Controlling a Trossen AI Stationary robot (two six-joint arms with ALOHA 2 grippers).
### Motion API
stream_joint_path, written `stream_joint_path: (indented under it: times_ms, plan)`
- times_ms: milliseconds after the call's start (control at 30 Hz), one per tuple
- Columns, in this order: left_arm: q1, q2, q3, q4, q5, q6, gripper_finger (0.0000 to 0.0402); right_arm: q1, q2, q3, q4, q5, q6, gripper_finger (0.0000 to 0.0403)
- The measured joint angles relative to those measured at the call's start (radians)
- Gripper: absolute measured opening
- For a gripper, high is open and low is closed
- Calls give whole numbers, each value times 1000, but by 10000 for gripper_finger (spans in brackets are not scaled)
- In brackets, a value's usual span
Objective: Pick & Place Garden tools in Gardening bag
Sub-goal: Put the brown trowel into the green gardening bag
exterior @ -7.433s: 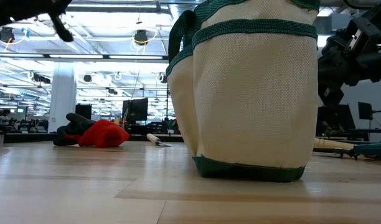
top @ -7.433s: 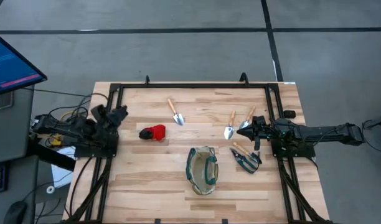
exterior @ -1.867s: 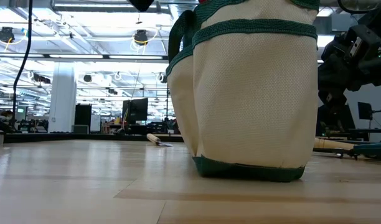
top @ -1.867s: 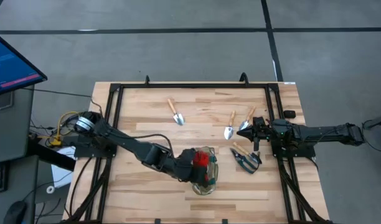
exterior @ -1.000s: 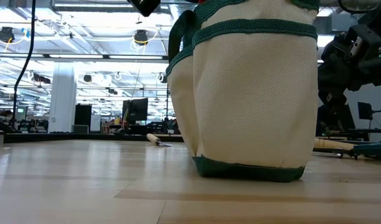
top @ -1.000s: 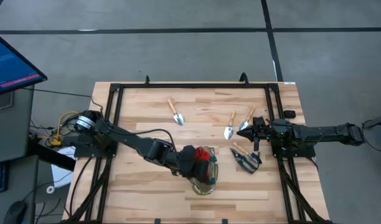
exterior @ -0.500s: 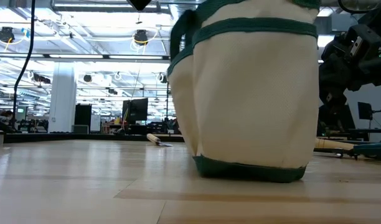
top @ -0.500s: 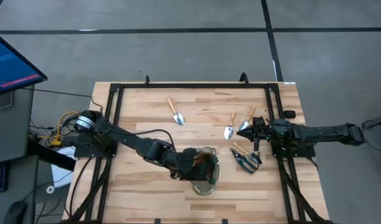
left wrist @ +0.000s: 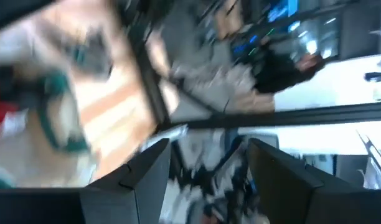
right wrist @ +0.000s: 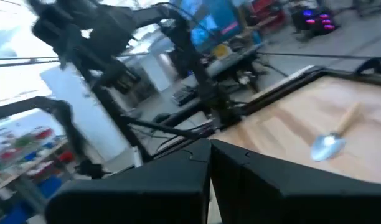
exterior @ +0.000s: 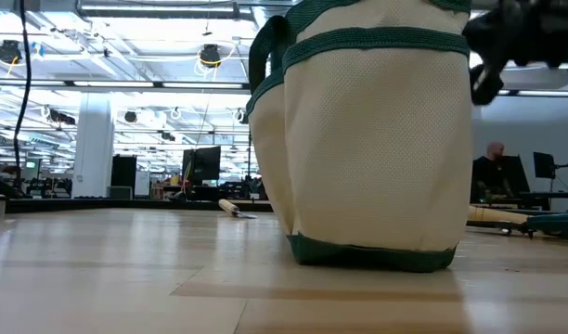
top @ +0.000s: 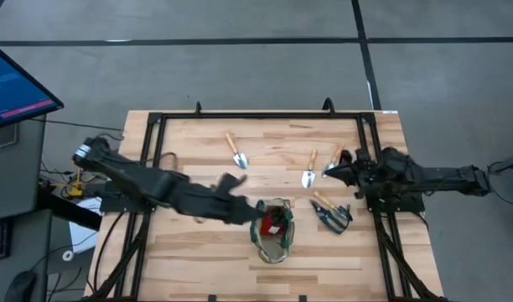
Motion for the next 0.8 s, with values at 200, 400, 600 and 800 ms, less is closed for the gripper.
stream_joint_path:
  times_ms: [200,400,600,800]
  plan:
    - [-109,-105,0,0,-279,261,214,-1,209,315,-554,235,29,0]
    - [-176,-135,0,0,-417,371,214,-2,533,586,-1021,464,205,0]
    - [-183,-124,0,-1,-418,375,214,-46,781,667,-1118,485,256,44]
    - [-227,-121,0,0,-416,374,214,-151,982,668,-1115,420,336,153]
